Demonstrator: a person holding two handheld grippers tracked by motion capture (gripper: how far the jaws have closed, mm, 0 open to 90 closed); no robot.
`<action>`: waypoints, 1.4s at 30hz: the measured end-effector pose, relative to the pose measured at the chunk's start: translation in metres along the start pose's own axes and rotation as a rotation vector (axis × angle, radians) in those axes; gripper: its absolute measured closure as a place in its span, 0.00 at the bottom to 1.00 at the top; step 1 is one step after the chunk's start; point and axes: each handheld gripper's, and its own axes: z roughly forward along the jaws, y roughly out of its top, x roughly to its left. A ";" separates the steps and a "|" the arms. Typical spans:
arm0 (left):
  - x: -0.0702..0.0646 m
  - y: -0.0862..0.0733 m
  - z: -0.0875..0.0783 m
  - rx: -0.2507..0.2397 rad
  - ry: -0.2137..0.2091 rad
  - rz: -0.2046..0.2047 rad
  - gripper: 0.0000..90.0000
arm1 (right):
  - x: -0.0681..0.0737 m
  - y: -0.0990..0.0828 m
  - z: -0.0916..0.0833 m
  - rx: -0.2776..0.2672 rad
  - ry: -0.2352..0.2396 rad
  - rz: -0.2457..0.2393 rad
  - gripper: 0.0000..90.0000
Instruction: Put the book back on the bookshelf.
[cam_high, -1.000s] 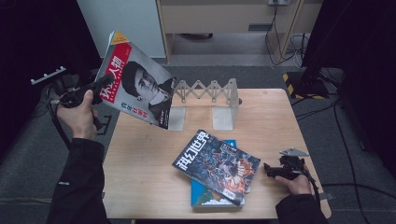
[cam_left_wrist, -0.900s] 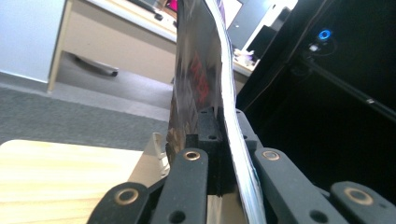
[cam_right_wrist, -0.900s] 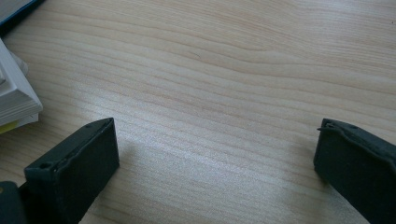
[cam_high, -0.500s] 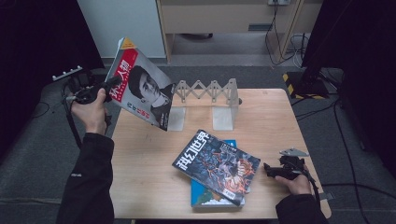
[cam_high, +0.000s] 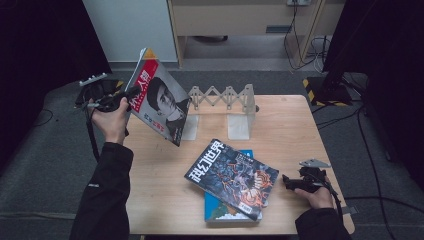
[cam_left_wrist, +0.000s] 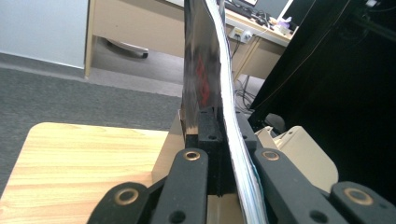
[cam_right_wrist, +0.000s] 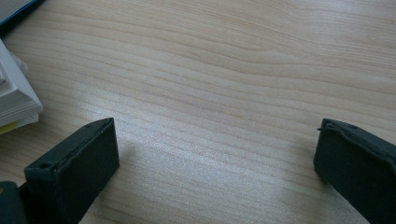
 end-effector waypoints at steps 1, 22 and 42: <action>-0.001 0.000 0.001 0.004 0.005 0.005 0.96 | 0.000 0.000 0.000 0.000 0.000 0.000 0.00; -0.024 -0.020 0.037 0.053 0.115 0.092 0.96 | 0.000 0.000 0.000 0.000 0.000 0.003 0.00; -0.045 -0.031 0.066 0.089 0.251 0.224 0.96 | 0.000 0.000 0.000 -0.002 -0.003 0.002 0.00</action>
